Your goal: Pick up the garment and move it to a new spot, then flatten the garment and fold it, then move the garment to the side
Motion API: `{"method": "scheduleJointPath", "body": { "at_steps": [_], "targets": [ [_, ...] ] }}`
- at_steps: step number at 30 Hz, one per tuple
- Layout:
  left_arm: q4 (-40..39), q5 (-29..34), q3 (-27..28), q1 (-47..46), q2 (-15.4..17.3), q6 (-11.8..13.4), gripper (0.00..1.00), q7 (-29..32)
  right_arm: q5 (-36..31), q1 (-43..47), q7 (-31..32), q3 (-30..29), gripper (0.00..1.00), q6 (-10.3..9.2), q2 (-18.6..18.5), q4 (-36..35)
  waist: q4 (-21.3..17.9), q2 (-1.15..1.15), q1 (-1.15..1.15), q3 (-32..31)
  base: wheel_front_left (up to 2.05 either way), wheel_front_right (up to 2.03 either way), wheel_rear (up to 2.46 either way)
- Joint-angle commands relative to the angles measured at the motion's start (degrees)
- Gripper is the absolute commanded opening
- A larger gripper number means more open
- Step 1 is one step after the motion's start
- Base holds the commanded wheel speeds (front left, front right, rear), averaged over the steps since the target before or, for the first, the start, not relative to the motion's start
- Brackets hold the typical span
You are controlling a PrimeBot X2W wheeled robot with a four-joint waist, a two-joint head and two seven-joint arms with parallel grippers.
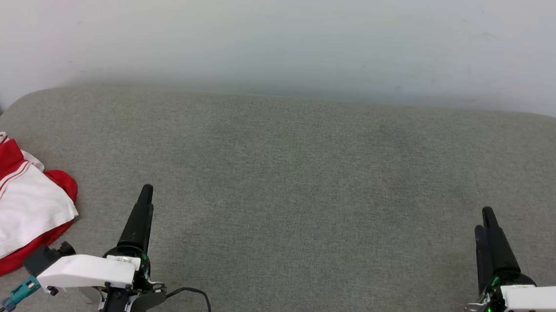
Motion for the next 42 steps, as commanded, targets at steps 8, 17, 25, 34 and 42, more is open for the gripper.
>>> {"method": "scheduleJointPath", "body": {
  "at_steps": [8,17,25,34,42],
  "targets": [
    [-1.9,12.2,-1.3,-1.1,0.1,0.0,1.0,-2.3,-16.6,-0.9,-2.3,0.2,1.0,0.01,-1.1,-3.3,0.2,0.0,0.0,-0.1,0.0,0.0,0.0],
    [-1.6,24.0,-2.3,-1.0,0.1,0.0,1.0,-3.9,-31.7,-0.6,-3.9,0.6,1.0,0.01,-0.6,-4.3,0.2,0.0,0.0,-0.2,0.0,0.0,0.0],
    [-1.6,37.6,-3.2,-0.9,0.2,0.9,1.0,-5.8,-45.2,-0.5,-4.3,0.8,1.0,0.02,0.0,-5.4,0.2,0.0,0.0,-0.4,0.0,0.0,0.0],
    [-2.0,46.2,-3.3,-0.5,0.2,1.9,1.0,-7.3,-53.7,-0.2,-4.0,0.9,1.0,0.02,0.3,-6.0,0.3,0.0,0.0,-0.5,0.0,0.0,0.0],
    [-1.9,52.4,-3.6,-0.5,0.2,2.3,1.0,-8.5,-59.8,0.2,-3.7,0.6,1.0,0.01,0.6,-6.6,0.3,0.0,0.0,-0.6,0.0,0.0,0.0]
  ]
}}
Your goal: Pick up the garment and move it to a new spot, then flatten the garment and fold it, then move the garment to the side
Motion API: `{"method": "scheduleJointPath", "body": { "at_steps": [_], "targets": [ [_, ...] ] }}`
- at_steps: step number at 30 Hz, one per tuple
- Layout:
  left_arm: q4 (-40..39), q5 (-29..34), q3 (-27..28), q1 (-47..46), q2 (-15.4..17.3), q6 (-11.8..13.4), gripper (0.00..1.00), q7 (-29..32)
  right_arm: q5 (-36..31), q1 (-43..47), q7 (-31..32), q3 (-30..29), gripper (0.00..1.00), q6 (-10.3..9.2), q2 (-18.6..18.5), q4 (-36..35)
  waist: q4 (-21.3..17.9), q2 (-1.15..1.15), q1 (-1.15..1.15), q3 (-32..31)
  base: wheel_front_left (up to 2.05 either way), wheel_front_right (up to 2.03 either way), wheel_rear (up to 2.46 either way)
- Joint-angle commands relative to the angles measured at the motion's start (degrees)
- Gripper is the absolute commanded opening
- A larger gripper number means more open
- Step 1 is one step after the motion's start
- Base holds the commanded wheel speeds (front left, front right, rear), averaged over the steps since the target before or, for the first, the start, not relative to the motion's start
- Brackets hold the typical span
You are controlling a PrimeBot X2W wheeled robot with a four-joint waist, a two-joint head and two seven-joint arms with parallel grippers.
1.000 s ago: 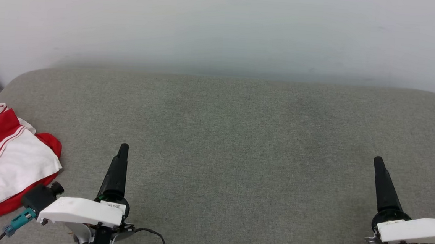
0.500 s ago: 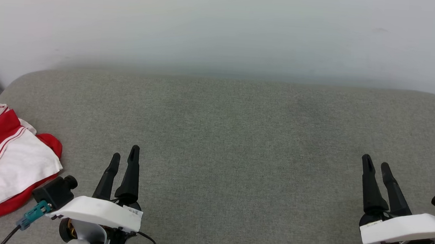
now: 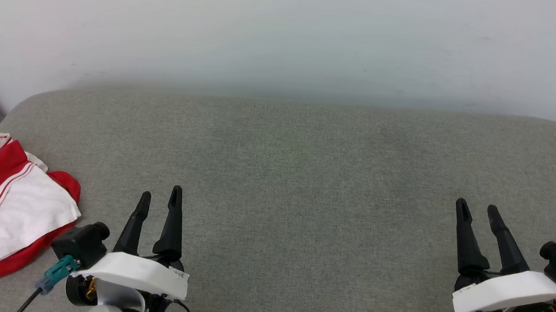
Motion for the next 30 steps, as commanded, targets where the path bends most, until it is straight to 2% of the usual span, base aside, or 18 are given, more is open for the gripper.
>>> {"method": "scheduleJointPath", "body": {
  "at_steps": [1,13,30],
  "targets": [
    [-0.6,1.8,-0.1,-0.4,0.1,0.3,1.0,-0.6,-1.8,0.1,0.0,0.0,1.0,0.0,0.2,-0.8,0.0,0.0,0.0,0.0,0.0,0.0,0.0],
    [0.4,10.1,-1.1,-0.5,0.3,1.0,1.0,-2.2,-10.2,0.5,0.7,-1.0,1.0,0.0,0.3,-1.3,0.1,0.0,0.0,-0.1,0.0,0.0,0.0],
    [2.5,18.8,-2.4,-0.5,0.3,1.6,1.0,-4.3,-18.2,1.2,0.7,-1.3,1.0,0.0,0.4,-2.3,0.2,0.0,0.0,-0.4,0.0,0.0,0.0]
  ]
}}
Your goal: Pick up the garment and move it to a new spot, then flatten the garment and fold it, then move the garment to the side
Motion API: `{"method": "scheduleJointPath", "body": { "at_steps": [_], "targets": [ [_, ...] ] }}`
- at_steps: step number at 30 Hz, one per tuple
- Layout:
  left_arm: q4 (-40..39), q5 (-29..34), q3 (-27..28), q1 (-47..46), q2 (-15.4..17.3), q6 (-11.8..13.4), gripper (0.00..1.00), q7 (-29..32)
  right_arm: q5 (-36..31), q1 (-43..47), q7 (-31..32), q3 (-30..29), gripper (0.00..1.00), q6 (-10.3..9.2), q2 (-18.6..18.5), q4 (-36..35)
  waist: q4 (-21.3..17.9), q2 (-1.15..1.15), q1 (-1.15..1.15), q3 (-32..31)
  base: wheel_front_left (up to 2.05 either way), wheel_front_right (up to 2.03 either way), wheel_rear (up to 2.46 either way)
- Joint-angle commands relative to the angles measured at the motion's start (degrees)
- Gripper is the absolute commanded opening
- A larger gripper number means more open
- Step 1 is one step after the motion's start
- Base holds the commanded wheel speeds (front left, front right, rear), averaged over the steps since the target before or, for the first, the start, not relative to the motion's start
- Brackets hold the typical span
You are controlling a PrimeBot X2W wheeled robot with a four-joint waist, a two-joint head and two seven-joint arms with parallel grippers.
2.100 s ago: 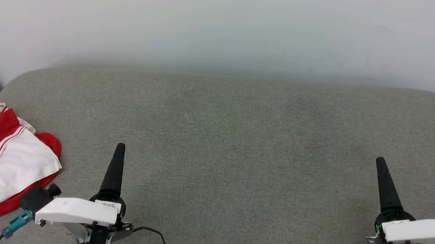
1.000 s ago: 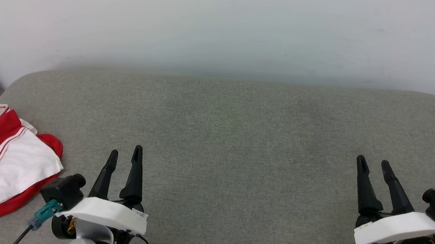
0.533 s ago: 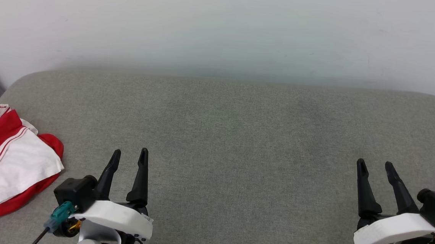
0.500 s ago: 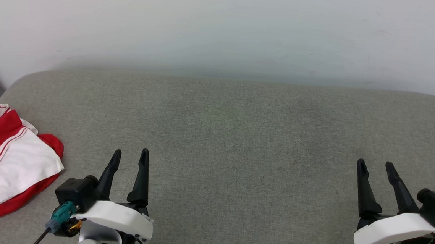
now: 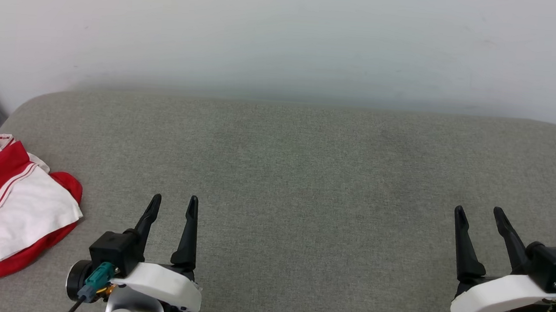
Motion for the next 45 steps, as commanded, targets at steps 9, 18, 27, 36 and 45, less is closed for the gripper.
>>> {"method": "scheduleJointPath", "body": {
  "at_steps": [9,18,27,36,45],
  "targets": [
    [0.8,4.6,-0.6,-0.5,0.2,0.8,1.0,-1.4,-4.1,0.6,-0.7,-0.1,1.0,-0.01,0.2,-1.0,0.0,0.0,0.0,-0.1,0.0,0.0,0.0],
    [1.2,7.2,-0.9,-0.7,0.1,1.2,1.0,-2.3,-6.3,0.4,-1.4,-0.4,1.0,-0.01,0.2,-1.1,0.0,0.0,0.0,0.1,0.0,0.0,0.0],
    [1.5,9.8,-1.3,-0.9,0.1,1.6,1.0,-3.2,-8.2,0.4,-2.2,-0.6,1.0,-0.01,0.2,-0.6,0.3,0.0,0.0,0.2,0.0,0.0,0.0],
    [1.8,8.7,-1.2,-1.8,0.1,1.9,1.0,-3.0,-7.7,0.1,-2.5,-0.7,1.0,-0.01,0.2,-1.1,2.8,0.0,0.0,1.0,0.0,0.0,0.0],
    [1.6,7.0,0.4,-2.8,0.0,3.4,1.0,-3.0,-7.7,-0.3,-1.2,2.1,1.0,-0.01,0.2,-3.1,11.7,0.0,0.0,2.3,0.0,0.0,0.0]
  ]
}}
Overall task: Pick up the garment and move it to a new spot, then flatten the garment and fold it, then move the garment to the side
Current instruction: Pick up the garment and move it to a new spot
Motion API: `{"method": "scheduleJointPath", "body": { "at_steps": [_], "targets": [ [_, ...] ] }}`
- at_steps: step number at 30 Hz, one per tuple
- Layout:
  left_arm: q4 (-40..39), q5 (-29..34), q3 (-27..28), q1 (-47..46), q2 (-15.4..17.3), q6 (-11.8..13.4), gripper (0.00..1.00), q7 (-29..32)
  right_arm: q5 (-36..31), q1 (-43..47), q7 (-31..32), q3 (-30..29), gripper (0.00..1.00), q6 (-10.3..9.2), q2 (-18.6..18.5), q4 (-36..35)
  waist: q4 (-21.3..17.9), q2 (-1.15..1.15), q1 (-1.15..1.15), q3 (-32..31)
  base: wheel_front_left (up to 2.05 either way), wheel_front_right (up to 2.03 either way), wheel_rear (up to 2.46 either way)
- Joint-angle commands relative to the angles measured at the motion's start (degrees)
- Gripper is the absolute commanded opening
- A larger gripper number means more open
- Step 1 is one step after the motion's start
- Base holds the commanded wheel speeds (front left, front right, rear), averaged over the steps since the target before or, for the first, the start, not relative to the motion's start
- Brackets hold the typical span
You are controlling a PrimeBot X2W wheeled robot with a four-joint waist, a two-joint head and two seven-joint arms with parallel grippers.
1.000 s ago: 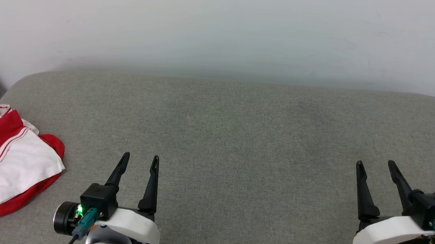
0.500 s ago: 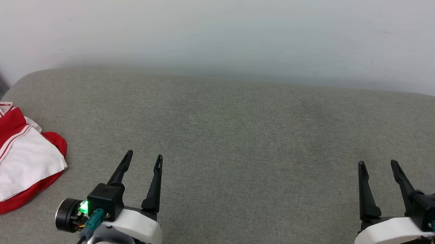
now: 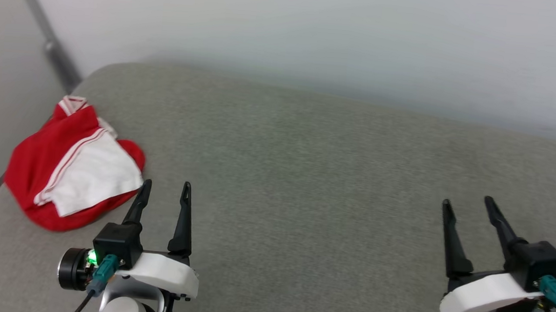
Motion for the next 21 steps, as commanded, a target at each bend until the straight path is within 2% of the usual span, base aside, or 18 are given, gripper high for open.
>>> {"method": "scheduleJointPath", "body": {
  "at_steps": [1,13,17,21],
  "targets": [
    [-0.2,-0.5,0.4,-0.2,0.0,0.3,1.0,-0.2,-0.4,-0.6,0.1,0.6,1.0,-0.02,0.2,-0.2,3.8,0.0,0.0,0.8,0.0,0.0,0.0],
    [-0.9,-0.4,3.4,1.3,0.2,1.5,1.0,-0.2,0.4,-1.9,0.1,5.3,1.0,-0.02,0.2,-0.1,17.2,0.0,0.0,1.1,0.0,0.0,0.0],
    [-1.0,-0.7,4.3,2.1,0.2,1.4,1.0,-0.2,0.9,-2.3,0.1,6.2,1.0,-0.03,0.2,-0.2,20.2,0.0,0.0,1.0,0.0,0.0,0.0],
    [-2.2,-1.3,5.8,2.5,0.2,1.6,1.0,-0.2,0.9,-3.3,0.5,7.9,1.0,-0.03,0.1,0.1,20.8,0.0,0.0,1.7,0.0,0.0,0.0]
  ]
}}
